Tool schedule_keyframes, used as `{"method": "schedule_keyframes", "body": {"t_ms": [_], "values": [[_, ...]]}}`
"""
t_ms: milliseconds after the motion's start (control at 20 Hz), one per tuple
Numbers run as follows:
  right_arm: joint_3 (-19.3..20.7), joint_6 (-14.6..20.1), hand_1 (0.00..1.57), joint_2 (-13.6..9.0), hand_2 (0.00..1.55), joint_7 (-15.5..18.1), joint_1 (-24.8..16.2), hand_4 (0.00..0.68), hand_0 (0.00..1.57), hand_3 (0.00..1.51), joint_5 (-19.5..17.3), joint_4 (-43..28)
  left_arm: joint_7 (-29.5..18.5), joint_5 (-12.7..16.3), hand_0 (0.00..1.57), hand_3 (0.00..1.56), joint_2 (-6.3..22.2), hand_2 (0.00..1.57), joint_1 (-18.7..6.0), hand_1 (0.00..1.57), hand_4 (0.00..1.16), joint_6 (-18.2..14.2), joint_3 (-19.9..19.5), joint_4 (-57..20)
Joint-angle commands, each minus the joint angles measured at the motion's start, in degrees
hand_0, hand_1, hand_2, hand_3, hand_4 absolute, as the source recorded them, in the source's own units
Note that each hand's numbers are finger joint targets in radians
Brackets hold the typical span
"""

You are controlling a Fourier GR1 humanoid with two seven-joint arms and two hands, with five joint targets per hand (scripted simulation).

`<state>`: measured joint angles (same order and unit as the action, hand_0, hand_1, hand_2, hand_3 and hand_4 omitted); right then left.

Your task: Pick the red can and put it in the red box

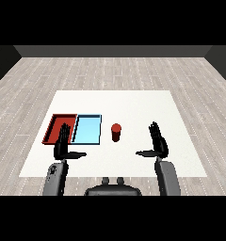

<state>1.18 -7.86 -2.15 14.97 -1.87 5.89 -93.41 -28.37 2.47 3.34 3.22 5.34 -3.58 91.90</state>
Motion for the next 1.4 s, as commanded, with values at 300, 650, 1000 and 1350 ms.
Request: {"method": "schedule_keyframes", "body": {"t_ms": [300,650,1000,1350], "values": [[-3.97,2.96,0.0,2.08,0.0,1.36,4.38,0.0,0.0,0.0,-0.7,5.83,-2.52,0.88,0.0,0.0,0.33,0.0,-0.85,0.0,0.0,0.93,-1.65,-2.9],[-7.16,5.59,0.0,2.13,0.0,2.29,10.85,0.0,0.0,0.0,3.48,14.56,-2.53,2.67,0.0,0.0,1.02,0.0,-1.48,0.0,0.0,2.54,-2.83,-3.42],[-11.19,8.37,0.0,2.15,0.0,4.49,12.95,0.0,0.0,0.0,5.61,19.76,-0.61,1.42,0.0,0.0,-0.81,0.0,0.89,0.0,0.0,0.99,-1.21,0.41],[-13.13,9.75,0.0,2.15,0.0,4.0,9.31,0.0,0.0,0.0,5.34,17.09,2.84,2.23,0.0,0.0,-0.01,0.0,-0.9,0.0,0.0,0.95,-1.72,2.36]]}}
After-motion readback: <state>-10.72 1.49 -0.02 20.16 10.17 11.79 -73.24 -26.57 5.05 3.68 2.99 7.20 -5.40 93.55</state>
